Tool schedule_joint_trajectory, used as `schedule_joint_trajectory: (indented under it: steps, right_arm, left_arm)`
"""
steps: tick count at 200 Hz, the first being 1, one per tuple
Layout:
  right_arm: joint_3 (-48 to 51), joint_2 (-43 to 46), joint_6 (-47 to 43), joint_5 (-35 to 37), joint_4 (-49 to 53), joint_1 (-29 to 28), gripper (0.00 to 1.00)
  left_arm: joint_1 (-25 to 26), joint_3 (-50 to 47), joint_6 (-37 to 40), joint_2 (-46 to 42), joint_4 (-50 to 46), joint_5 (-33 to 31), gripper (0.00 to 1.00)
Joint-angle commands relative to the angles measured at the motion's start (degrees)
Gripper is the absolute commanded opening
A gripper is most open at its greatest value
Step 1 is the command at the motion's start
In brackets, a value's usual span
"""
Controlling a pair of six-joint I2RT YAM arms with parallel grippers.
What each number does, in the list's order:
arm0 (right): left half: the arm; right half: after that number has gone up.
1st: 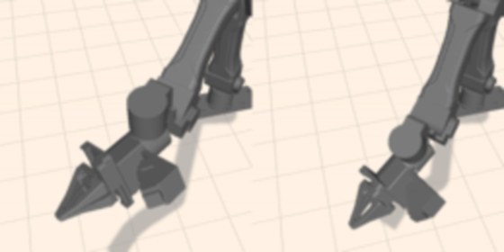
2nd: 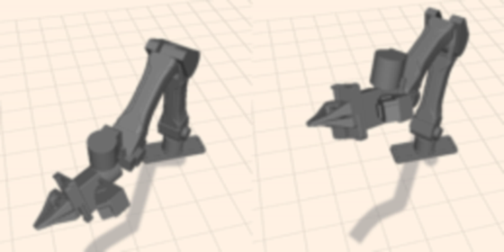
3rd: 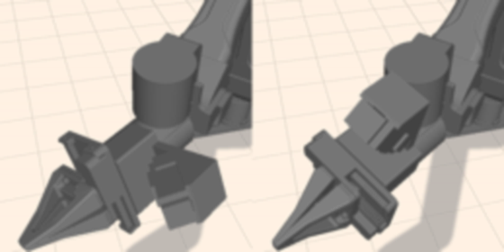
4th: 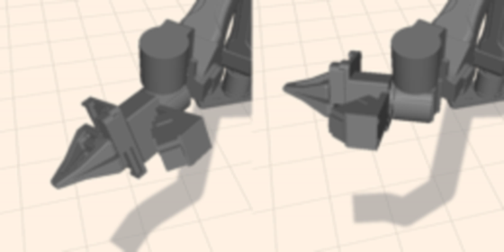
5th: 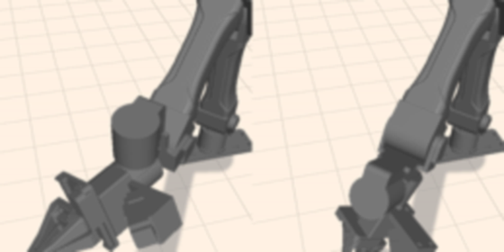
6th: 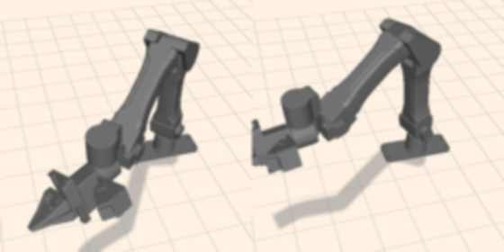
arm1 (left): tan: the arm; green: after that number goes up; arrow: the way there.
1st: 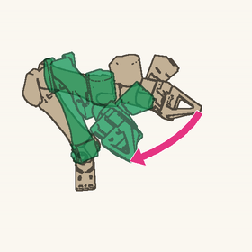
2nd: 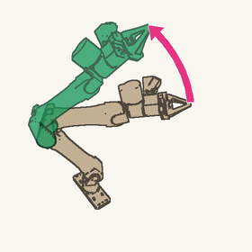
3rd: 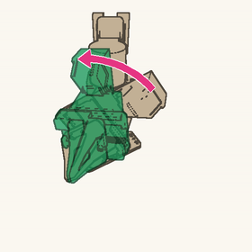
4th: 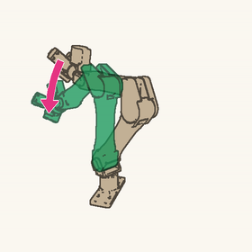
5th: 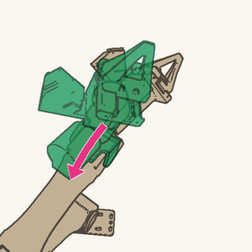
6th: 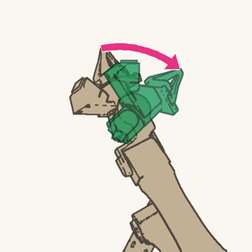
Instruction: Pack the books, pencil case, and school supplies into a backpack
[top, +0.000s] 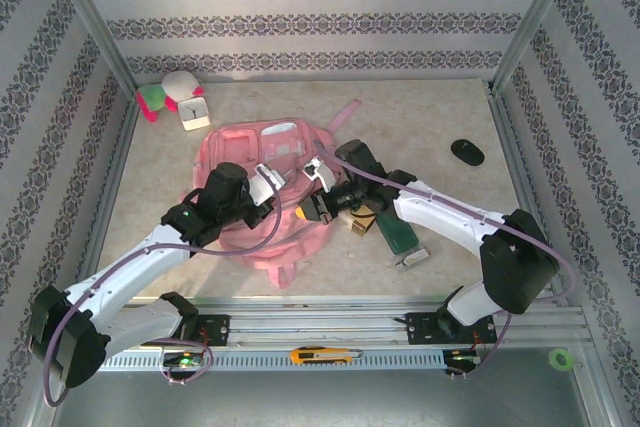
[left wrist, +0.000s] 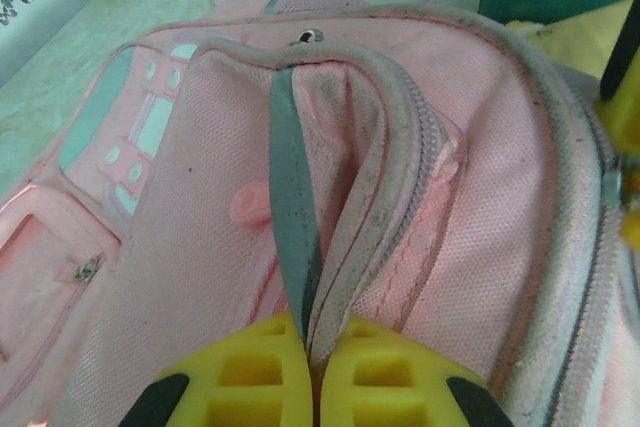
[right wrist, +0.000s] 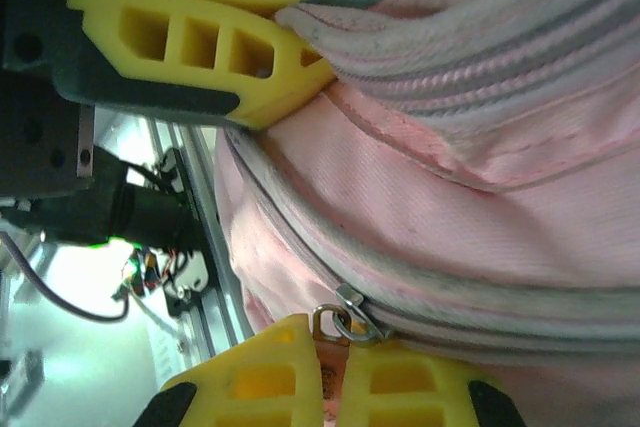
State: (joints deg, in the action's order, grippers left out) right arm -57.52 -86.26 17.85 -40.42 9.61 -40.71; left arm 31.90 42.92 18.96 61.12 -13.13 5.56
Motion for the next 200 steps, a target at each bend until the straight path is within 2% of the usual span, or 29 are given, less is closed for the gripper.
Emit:
schedule_joint_trajectory:
  steps: [1,27,54,87,121,148,168,200]
  right_arm:
    - [2.76,1.48,11.62,0.33,-10.99,-2.04,0.0]
    - [4.47,1.9,13.64,3.38,-14.38,-1.97,0.0]
    - [4.37,1.45,14.62,4.19,-14.09,2.01,0.0]
    - [1.99,1.19,12.09,5.22,-13.65,3.94,0.0]
    - [-0.56,-0.32,12.86,5.56,-14.5,2.07,0.0]
    - [1.12,-0.59,16.04,6.98,-16.89,-2.56,0.0]
    - [3.77,-1.01,19.1,8.85,-19.7,-5.91,0.0]
    - [7.18,-0.1,21.88,10.93,-21.6,-6.04,0.0]
  left_arm:
    - [0.53,0.04,-10.24,-0.32,15.34,0.08,0.0]
    - [1.05,0.13,-18.08,0.71,17.72,0.62,0.0]
    - [3.74,2.21,-20.49,-0.02,12.13,-9.77,0.0]
    - [4.88,2.02,-29.91,-0.76,10.86,-11.37,0.0]
    - [5.28,4.38,-37.46,4.65,17.07,-16.4,0.0]
    - [5.19,10.97,-37.77,10.65,14.99,-19.22,0.0]
    - [5.12,13.75,-35.27,13.18,14.16,-19.77,0.0]
    - [4.49,11.95,-30.02,11.4,16.54,-16.56,0.0]
